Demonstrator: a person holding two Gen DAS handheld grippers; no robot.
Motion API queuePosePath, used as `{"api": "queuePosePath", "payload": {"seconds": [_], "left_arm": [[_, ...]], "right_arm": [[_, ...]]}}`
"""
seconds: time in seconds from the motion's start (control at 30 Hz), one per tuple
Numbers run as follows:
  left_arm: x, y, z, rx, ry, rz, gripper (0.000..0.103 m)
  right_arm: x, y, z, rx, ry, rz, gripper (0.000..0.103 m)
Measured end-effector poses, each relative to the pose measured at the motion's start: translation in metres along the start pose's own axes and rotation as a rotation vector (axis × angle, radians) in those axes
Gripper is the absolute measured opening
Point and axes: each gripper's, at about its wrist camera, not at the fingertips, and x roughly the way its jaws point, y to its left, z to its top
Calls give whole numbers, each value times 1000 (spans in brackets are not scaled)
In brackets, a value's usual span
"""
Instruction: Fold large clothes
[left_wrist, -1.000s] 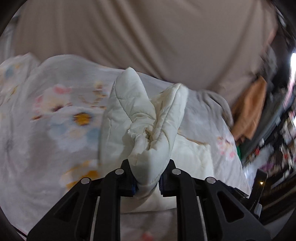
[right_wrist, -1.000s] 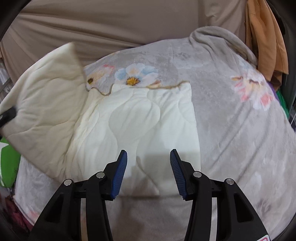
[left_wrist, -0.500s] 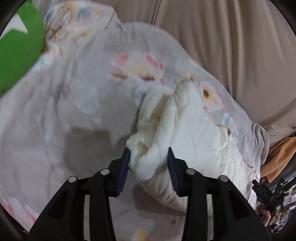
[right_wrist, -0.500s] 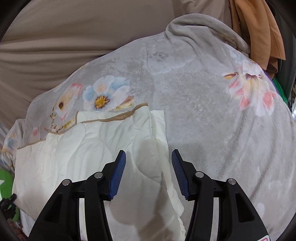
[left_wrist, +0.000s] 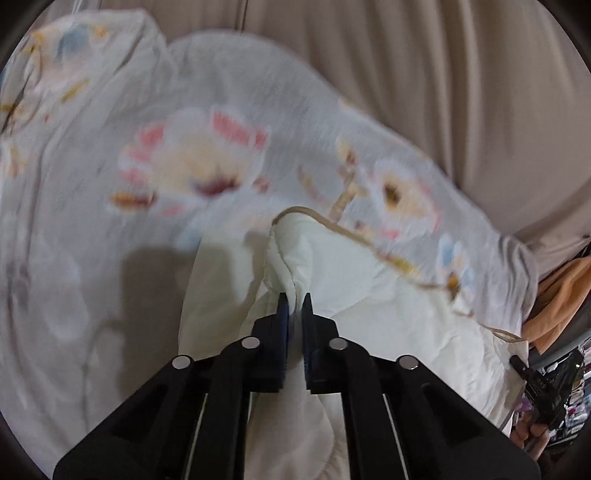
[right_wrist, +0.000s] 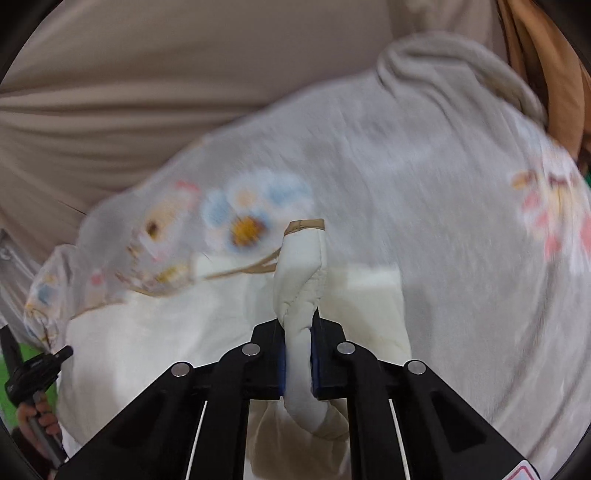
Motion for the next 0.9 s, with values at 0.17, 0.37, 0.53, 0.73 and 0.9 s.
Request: {"api": "queuePosePath", "payload": {"seconds": [0.17, 0.37, 0.53, 0.73, 0.9], "left_arm": [[-5, -20, 23, 71, -80, 68, 4], [62, 0, -9, 120, 25, 242, 10], [4, -33, 3, 166, -155, 243, 20], [44, -99, 4, 287, -151, 142, 34], [111, -89, -15, 294, -19, 182, 34]], "right_arm": [[-10, 21, 34, -35, -120, 31, 10], [80, -17, 4, 5, 125, -134, 24], [10, 25, 22, -103, -171, -184, 34], [67, 97, 11, -293, -12, 5, 33], [127, 99, -12, -337, 134, 5, 23]]}}
